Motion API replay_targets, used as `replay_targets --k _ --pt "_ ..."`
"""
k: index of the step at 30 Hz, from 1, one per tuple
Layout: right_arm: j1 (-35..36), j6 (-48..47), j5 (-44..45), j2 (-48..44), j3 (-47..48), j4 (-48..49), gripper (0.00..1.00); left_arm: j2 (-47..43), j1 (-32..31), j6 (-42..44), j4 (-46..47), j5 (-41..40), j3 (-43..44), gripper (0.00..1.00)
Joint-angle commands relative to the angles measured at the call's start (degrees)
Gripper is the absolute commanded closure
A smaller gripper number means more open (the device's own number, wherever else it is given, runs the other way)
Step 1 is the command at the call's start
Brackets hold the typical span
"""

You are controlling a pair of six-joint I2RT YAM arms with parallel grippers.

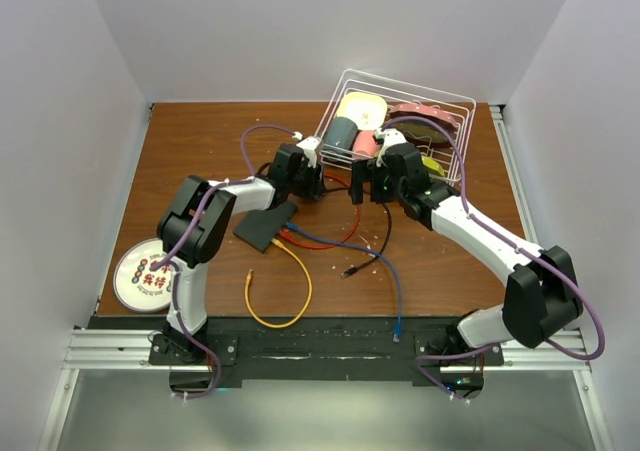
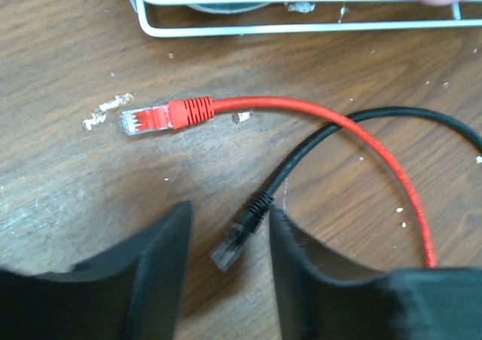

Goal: Insert the plug into the switch port

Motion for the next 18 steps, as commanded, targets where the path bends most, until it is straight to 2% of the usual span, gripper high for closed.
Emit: replay_targets --k 1,3,4,7,14,18 --pt "-0.4 -0.8 1.4 -1.6 0.5 0.6 0.01 1.5 -0.5 3.1 4.3 -0.6 -1.7 0.67" --pt "-0.4 -0.7 1.4 -1.4 0.7 0.6 0.01 1.8 -0.7 3.9 4.7 0.7 -2.2 0.78" --pt "-0.4 -0.6 1.4 -1.4 0.8 0.7 0.02 1.8 -0.7 4.1 4.8 1.0 -2.7 0.88" --pt "-0.5 -0.6 1.4 -1.2 0.9 0.7 0.02 0.5 -0.8 4.5 5.3 1.2 -4.0 1.00" --pt "-0.5 0.2 0.2 -1.7 0.3 1.3 0.02 -5.9 -0.7 4.6 1.7 -0.7 -3.5 1.00" --pt "-0.5 0.3 -0.3 -2.3 0.0 1.7 0.01 -10.8 -0.3 4.7 -2.1 -4.7 -2.4 1.00"
